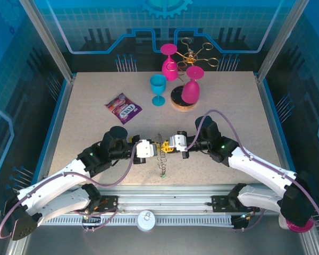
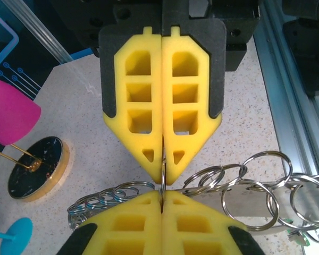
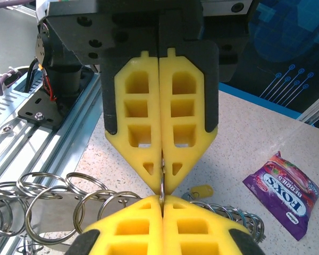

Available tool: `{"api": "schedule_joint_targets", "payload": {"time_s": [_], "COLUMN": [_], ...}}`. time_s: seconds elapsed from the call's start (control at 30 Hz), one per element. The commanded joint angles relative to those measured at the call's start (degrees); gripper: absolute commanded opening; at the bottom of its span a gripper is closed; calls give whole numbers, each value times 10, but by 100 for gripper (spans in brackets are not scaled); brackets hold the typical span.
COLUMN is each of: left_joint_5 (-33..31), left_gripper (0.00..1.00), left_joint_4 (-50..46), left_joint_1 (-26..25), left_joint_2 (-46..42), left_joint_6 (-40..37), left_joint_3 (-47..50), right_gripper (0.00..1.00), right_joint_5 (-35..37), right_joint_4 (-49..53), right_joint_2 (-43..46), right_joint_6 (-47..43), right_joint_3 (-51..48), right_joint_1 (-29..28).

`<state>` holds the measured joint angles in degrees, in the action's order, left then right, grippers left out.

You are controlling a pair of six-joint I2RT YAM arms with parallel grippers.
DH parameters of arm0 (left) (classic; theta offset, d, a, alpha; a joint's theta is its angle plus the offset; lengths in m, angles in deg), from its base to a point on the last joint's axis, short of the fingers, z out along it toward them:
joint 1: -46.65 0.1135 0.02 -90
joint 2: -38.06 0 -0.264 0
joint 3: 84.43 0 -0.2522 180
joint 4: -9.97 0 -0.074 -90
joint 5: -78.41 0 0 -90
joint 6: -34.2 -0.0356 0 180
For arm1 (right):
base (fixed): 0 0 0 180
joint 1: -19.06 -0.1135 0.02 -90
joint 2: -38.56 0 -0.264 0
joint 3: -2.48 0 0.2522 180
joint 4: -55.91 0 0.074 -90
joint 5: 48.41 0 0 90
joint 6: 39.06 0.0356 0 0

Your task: Put the keys on the keyring

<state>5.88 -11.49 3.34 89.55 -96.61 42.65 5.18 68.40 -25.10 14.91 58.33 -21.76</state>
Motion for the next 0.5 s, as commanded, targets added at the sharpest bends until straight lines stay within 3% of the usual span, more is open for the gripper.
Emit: {"api": "schedule_joint_targets", "payload": {"time_s": [0.0,0.1,0.23,0.47], "left_joint_5": [7,17,31,43], "left_gripper": [0,0,0,0], "left_joint_4": [2,10,26,33], "left_joint_1": [0,0,0,0], "left_joint_2": [3,2,-1,4], "left_joint_6": [-2,3,10,15], "left_joint_3": [-10,-12,-11,-13], "right_gripper": [0,0,13,15], "right_joint_5": [-27,-26,-21,-20], "right_joint_4": [-6,-2,7,0], "right_joint_2": [10,4,-5,-8], "right_joint_6": [4,3,-4,-5], "right_joint_3": [8,11,16,17], "right_joint_1": [-3,-4,-9,-12]}}
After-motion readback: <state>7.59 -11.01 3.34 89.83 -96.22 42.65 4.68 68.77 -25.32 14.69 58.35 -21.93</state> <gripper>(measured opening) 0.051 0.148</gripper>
